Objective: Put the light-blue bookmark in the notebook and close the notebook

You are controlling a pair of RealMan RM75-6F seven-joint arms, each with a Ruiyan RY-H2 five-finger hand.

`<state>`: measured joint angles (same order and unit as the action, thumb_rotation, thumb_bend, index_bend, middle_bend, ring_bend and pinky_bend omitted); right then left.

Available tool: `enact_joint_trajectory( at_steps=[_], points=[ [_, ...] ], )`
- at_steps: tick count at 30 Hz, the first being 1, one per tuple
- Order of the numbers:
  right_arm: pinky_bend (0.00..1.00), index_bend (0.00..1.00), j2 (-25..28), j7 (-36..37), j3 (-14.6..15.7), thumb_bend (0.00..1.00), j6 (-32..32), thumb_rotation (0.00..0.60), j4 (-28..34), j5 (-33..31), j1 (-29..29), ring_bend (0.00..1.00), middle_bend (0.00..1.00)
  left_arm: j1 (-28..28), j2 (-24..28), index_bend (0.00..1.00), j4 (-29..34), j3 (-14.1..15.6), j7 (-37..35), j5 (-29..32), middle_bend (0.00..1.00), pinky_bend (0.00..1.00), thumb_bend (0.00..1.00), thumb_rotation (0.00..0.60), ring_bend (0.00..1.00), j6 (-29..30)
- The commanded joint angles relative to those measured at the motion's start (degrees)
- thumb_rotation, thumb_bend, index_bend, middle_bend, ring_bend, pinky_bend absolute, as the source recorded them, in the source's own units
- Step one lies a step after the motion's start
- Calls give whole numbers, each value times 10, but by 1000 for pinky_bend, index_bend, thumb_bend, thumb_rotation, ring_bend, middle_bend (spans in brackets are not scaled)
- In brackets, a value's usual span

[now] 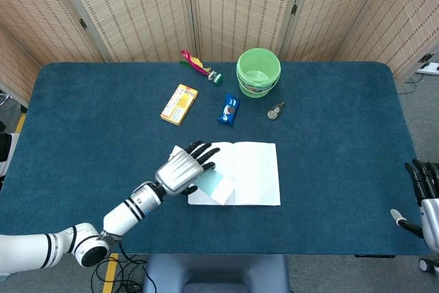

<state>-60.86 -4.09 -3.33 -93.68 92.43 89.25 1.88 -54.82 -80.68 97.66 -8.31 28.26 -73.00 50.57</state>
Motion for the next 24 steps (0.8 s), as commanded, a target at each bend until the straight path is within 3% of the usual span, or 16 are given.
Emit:
enact_joint_trajectory(
  at_steps=[1,16,24],
  points=[
    [43,0,3,-4,1,74,4,600,3,-1,-1,7,58,-24,-16,377,-15,-15,2,-3,87,138,269,600,78,-20],
    [43,0,12,-14,-2,75,8,600,16,-3,-2,7,58,-107,-81,393,-146,-74,-1,40,86,138,269,600,78,-50],
    [43,0,14,-15,-3,74,12,600,17,-9,-3,7,58,-138,-116,389,-187,-63,8,41,87,138,269,600,78,-71]
  ],
)
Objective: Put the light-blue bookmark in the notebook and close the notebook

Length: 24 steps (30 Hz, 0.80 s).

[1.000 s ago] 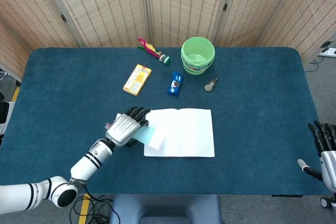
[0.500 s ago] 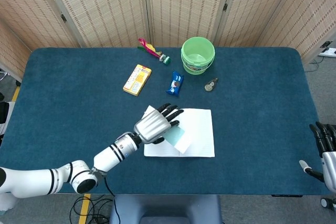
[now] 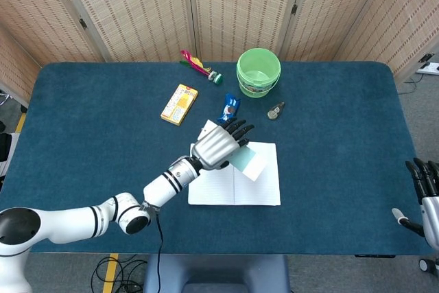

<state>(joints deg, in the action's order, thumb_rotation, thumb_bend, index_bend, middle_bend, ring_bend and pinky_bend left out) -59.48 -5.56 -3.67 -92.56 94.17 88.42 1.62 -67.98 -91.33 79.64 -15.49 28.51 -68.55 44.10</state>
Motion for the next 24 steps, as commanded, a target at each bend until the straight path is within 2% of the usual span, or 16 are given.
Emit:
enact_joint_trajectory(
  at_steps=[1,10,15,20,24],
  points=[
    [43,0,0,0,0,74,1,600,0,-1,0,7,58,-9,-14,388,-10,13,8,-5,87,138,269,600,78,-9],
    [43,0,-2,4,1,74,4,600,-5,-5,1,7,58,-17,-57,372,-30,56,25,-26,87,138,269,600,71,-17],
    [43,0,-3,8,1,74,3,600,-9,-4,2,7,58,-24,-80,371,-42,60,40,-31,87,138,269,600,70,-14],
    [43,0,-3,12,2,74,-2,600,-12,-5,6,7,58,-33,-100,362,-59,62,85,-26,87,138,269,600,65,-6],
    [43,0,-3,14,3,74,-4,600,-13,-5,8,7,58,-33,-111,298,-65,63,122,-8,87,137,269,600,62,-1]
  ],
)
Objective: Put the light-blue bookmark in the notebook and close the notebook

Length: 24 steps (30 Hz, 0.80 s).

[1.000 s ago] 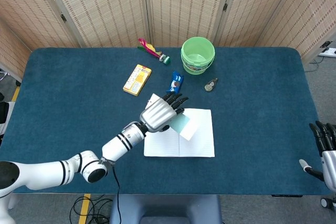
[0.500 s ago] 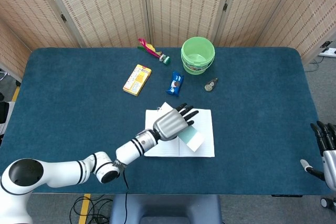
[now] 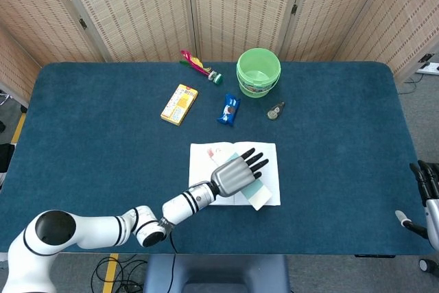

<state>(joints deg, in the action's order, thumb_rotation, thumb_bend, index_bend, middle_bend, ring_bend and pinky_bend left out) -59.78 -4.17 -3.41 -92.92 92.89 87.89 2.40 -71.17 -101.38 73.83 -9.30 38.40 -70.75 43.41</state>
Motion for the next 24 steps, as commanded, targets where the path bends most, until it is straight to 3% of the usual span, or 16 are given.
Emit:
enact_joint_trajectory(
  at_steps=[1,5,9,15,21,24],
  points=[
    [43,0,0,0,0,74,0,600,0,0,0,7,58,-1,-12,267,-7,1,28,18,87,137,269,600,62,7],
    [42,0,-1,0,1,75,0,600,-1,4,0,7,58,13,-14,114,-5,0,34,40,86,137,269,600,62,23],
    [43,0,-1,1,0,74,0,600,-2,8,-2,7,58,36,0,55,14,-4,23,63,77,137,269,600,59,42],
    [43,0,0,-9,3,74,9,600,2,21,-11,7,58,77,40,43,67,-20,11,113,70,137,269,600,59,87],
    [43,0,7,-22,7,96,18,600,7,52,-27,7,67,137,121,46,163,-39,-8,200,68,137,269,600,59,140],
    [43,0,10,-26,8,121,23,600,9,67,-36,7,83,166,155,57,190,-37,-28,209,68,137,269,600,59,167]
  ],
)
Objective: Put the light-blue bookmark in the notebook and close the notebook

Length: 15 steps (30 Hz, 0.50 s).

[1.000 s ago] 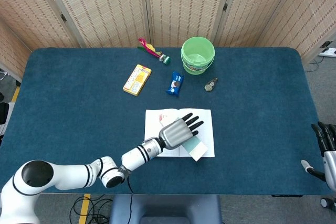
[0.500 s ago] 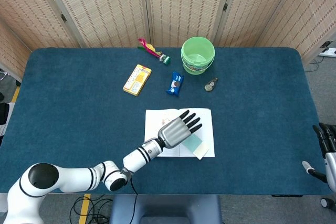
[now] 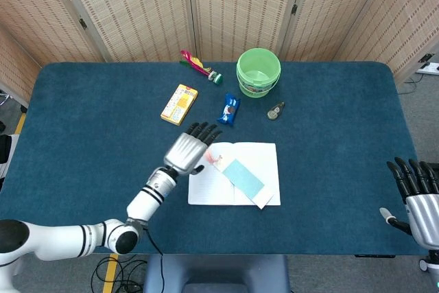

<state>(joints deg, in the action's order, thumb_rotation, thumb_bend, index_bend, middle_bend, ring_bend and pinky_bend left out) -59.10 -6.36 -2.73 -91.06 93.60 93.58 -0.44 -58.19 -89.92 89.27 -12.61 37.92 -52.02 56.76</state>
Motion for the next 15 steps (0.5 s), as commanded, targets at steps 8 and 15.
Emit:
enact_joint_trajectory(
  at_steps=[8,15],
  points=[
    [63,0,7,-13,9,205,39,600,2,49,-40,7,121,122,129,84,84,32,-75,-6,68,137,269,600,59,96],
    [71,0,11,-23,17,249,80,600,11,73,-72,14,140,196,163,104,97,66,-127,-65,68,136,269,600,59,162]
  ],
)
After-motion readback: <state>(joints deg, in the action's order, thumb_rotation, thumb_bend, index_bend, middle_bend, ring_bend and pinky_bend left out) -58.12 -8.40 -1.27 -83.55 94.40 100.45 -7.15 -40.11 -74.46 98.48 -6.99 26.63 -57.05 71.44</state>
